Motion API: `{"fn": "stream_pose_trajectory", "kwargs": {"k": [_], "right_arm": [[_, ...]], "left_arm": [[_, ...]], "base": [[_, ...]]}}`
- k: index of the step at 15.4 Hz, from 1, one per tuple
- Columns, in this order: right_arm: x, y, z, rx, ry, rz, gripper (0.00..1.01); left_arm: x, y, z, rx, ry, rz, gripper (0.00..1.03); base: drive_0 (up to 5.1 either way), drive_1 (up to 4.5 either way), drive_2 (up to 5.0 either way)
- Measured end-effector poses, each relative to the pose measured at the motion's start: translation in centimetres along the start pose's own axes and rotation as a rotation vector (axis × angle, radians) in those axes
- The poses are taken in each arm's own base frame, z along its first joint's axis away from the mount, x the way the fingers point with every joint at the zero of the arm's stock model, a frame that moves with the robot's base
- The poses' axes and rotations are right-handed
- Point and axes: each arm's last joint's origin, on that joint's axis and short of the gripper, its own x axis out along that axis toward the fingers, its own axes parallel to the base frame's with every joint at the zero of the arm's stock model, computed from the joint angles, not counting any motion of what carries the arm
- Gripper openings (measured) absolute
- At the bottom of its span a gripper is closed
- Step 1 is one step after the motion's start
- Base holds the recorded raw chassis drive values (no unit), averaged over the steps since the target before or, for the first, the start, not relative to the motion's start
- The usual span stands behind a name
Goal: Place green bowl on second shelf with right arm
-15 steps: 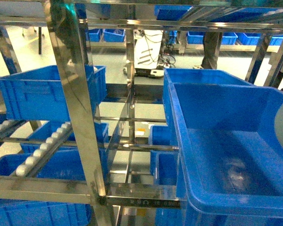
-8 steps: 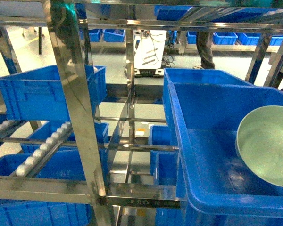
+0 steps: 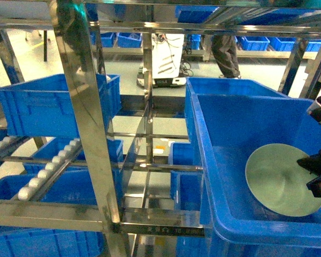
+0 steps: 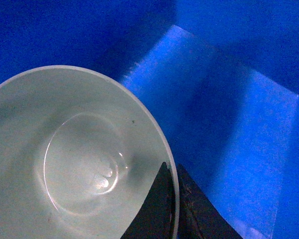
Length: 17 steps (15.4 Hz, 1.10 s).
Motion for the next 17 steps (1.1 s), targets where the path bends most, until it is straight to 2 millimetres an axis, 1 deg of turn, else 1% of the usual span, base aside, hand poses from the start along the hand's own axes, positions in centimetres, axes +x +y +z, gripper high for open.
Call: {"fn": "stream_pose_trajectory", "kwargs": {"k": [1, 4, 7, 8, 9, 10, 12, 13, 15, 16, 17], "right_arm": [[0.3, -0.1, 0.0, 0.008, 0.019, 0.013, 0.02], [0.7, -1.0, 0.5, 0.012, 0.011, -0.019, 0.02], [1.1, -1.1, 0.4, 0.040, 0.040, -0.010, 0.02], [1.1, -1.2, 0.6, 0.042, 0.037, -0.008, 0.07], [1.1, -1.2, 0.6, 0.044, 0.040, -0.007, 0.17], [1.1, -1.3, 0.7, 0.038, 0.023, -0.016, 0.44], [1.0, -1.2, 0.7, 0.046, 0.013, -0.021, 0.62], [0.7, -1.1, 0.6, 0.061, -0.001, -0.029, 0.76], [-0.5, -1.3, 0.7, 0.096, -0.017, -0.047, 0.94], [-1.2, -1.3, 0.7, 0.128, -0.022, -0.052, 1.00], [-2.4, -1.5, 0.6, 0.149, -0.046, -0.061, 0.97]], "left_arm": [[0.0, 0.0, 0.0, 0.000, 0.000, 0.000, 0.98], [0.0, 0.0, 0.0, 0.000, 0.000, 0.000, 0.98], [0.0, 0.0, 0.0, 0.000, 0.000, 0.000, 0.98], [0.0, 0.0, 0.0, 0.000, 0.000, 0.000, 0.98], [0.0, 0.0, 0.0, 0.000, 0.000, 0.000, 0.98], [0.0, 0.0, 0.0, 0.000, 0.000, 0.000, 0.98], [0.0, 0.0, 0.0, 0.000, 0.000, 0.000, 0.98], [0.0, 0.0, 0.0, 0.000, 0.000, 0.000, 0.98], [0.0, 0.0, 0.0, 0.000, 0.000, 0.000, 0.98], [0.0, 0.0, 0.0, 0.000, 0.000, 0.000, 0.98], [0.0, 0.0, 0.0, 0.000, 0.000, 0.000, 0.98]], "base": [[0.0, 0.00, 0.0], [0.0, 0.00, 0.0], [0.0, 0.00, 0.0], [0.0, 0.00, 0.0], [0.0, 0.00, 0.0], [0.0, 0.00, 0.0], [0.0, 0.00, 0.0], [0.0, 0.00, 0.0], [0.0, 0.00, 0.0], [0.0, 0.00, 0.0], [0.0, 0.00, 0.0]]}}
